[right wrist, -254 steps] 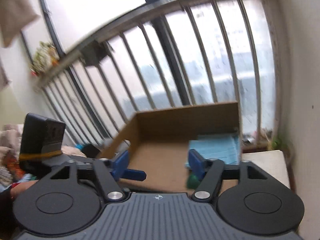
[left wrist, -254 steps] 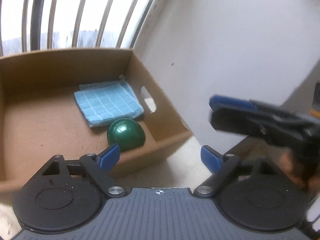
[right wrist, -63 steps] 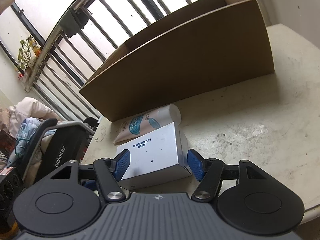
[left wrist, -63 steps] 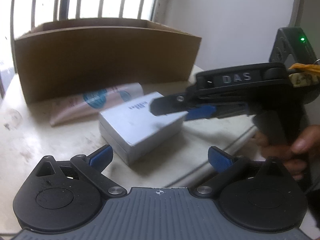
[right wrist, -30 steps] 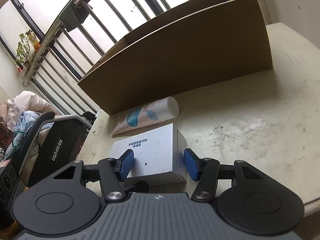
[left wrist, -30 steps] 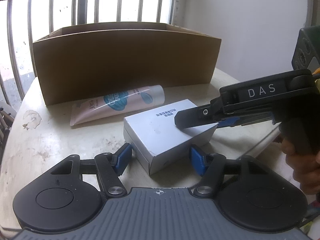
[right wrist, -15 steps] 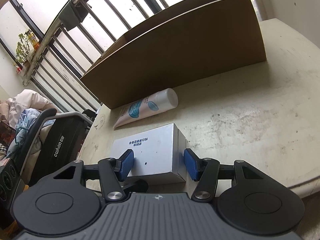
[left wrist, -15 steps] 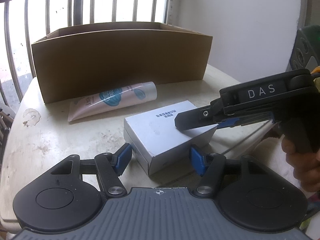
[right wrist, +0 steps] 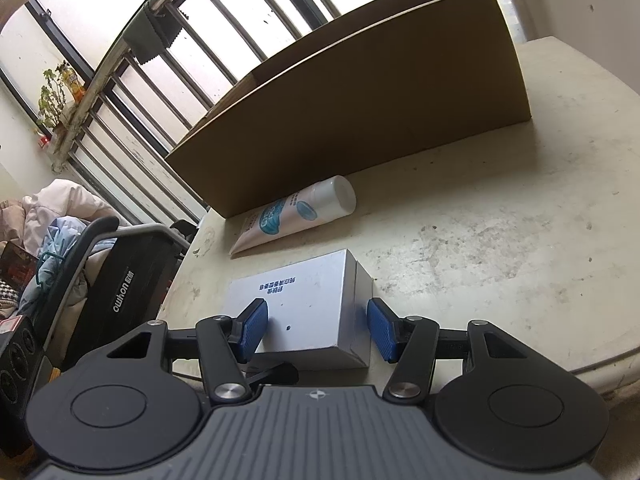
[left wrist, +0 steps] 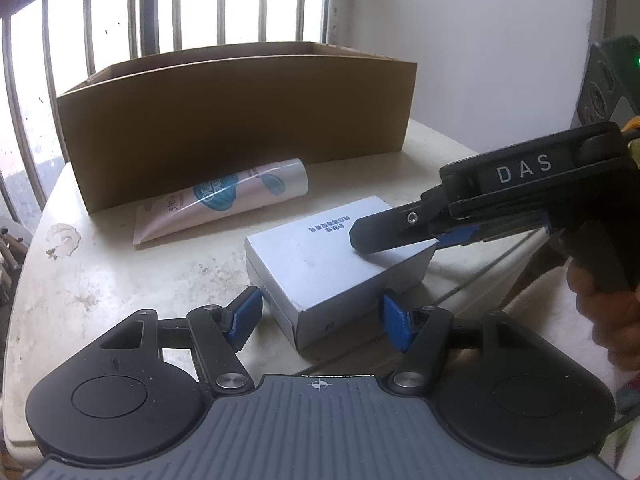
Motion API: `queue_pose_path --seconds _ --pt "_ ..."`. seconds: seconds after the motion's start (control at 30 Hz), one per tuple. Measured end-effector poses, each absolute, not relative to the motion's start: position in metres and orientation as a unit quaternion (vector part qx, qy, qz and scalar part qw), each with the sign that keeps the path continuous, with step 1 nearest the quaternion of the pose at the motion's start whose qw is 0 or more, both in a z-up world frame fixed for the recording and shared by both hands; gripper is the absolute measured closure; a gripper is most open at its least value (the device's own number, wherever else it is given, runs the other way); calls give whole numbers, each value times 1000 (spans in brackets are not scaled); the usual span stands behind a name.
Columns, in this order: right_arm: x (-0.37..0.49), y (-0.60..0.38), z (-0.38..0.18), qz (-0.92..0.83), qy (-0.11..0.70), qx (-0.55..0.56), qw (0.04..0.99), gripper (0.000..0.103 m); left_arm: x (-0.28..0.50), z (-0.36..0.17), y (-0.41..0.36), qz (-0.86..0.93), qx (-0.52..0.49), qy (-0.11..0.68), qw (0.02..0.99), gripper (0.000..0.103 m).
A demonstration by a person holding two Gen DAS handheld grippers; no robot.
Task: Organize objects
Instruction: 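Hold the white carton with the right gripper while the left gripper presses its top, then lift the white carton with the right gripper and lower it into the box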
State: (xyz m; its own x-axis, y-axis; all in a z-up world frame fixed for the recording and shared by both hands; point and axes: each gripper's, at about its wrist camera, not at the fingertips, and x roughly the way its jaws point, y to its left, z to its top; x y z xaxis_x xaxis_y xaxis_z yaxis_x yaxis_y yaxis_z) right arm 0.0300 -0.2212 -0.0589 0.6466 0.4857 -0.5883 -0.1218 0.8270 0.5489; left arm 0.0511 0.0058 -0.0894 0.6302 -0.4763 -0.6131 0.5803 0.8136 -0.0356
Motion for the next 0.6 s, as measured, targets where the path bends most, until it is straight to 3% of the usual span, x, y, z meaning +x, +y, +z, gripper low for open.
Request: queue_pose_path --seconds 0.6 --pt "32 -219 -43 182 354 219 891 44 49 -79 1 -277 73 287 914 38"
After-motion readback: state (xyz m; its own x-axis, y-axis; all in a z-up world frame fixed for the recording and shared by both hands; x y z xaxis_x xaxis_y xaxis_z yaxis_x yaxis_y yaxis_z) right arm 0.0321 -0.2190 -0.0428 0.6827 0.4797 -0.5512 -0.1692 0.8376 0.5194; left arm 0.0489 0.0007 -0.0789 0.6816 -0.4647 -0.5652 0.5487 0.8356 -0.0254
